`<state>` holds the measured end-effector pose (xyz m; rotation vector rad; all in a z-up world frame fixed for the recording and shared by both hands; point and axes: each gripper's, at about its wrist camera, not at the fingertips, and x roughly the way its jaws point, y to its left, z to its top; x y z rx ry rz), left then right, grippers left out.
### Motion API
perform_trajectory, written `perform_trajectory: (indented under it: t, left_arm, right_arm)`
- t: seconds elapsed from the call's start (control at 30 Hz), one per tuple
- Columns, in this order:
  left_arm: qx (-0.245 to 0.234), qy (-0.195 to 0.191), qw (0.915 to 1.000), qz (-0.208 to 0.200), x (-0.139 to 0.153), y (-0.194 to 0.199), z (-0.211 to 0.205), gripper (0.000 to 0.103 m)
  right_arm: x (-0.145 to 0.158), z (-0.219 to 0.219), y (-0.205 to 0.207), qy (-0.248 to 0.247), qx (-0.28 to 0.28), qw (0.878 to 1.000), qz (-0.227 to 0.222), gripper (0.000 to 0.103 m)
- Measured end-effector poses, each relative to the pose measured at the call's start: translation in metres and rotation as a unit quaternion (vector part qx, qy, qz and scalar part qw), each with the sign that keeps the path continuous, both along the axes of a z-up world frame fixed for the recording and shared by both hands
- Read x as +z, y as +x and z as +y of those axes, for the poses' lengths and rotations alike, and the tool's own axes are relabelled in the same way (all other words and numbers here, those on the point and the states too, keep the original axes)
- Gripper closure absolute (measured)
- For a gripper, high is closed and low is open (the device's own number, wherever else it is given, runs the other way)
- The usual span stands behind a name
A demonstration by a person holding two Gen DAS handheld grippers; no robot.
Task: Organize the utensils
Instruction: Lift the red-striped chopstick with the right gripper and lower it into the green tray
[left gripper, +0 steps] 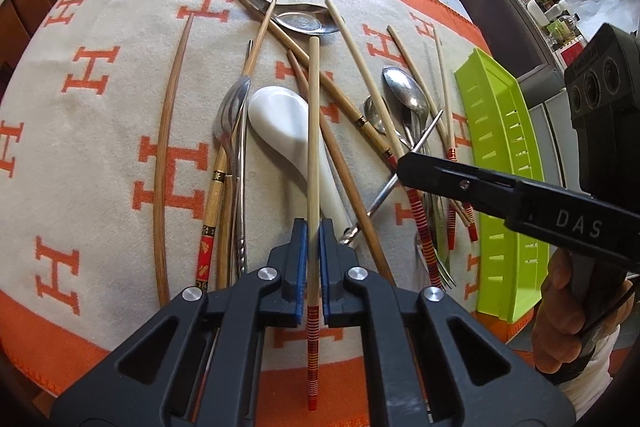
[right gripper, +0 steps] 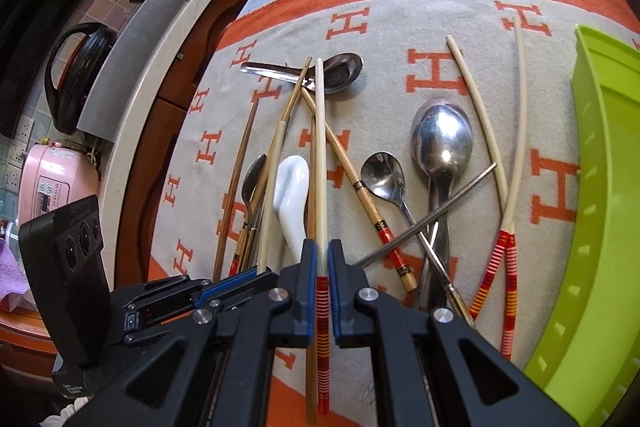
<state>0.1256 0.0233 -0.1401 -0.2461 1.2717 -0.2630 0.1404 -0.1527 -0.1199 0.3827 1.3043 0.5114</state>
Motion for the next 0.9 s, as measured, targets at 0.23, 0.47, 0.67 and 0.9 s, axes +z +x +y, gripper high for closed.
perform_trajectory:
  t: [0.23, 0.47, 0.67, 0.9]
  left_arm:
    - [-0.012, -0.006, 0.9997, -0.021, 0.039, -0.006, -0.016, 0.099]
    - [-0.058, -0.015, 0.9972, -0.044, 0.080, 0.000, -0.083, 0.099]
    - [-0.079, -0.030, 0.9958, -0.035, 0.092, 0.017, -0.148, 0.099]
    - [-0.102, -0.012, 0.9940, -0.037, 0.084, 0.023, -0.213, 0.099]
  right_arm:
    - [0.017, -0.039, -0.030, 0.038, -0.057, 0.998, -0.007, 0.098]
    - [0.057, -0.090, -0.065, -0.015, -0.138, 0.989, -0.055, 0.098]
    - [0.078, -0.128, -0.082, -0.092, -0.192, 0.973, -0.093, 0.098]
    - [0.057, -0.153, -0.084, -0.113, -0.219, 0.967, -0.069, 0.097]
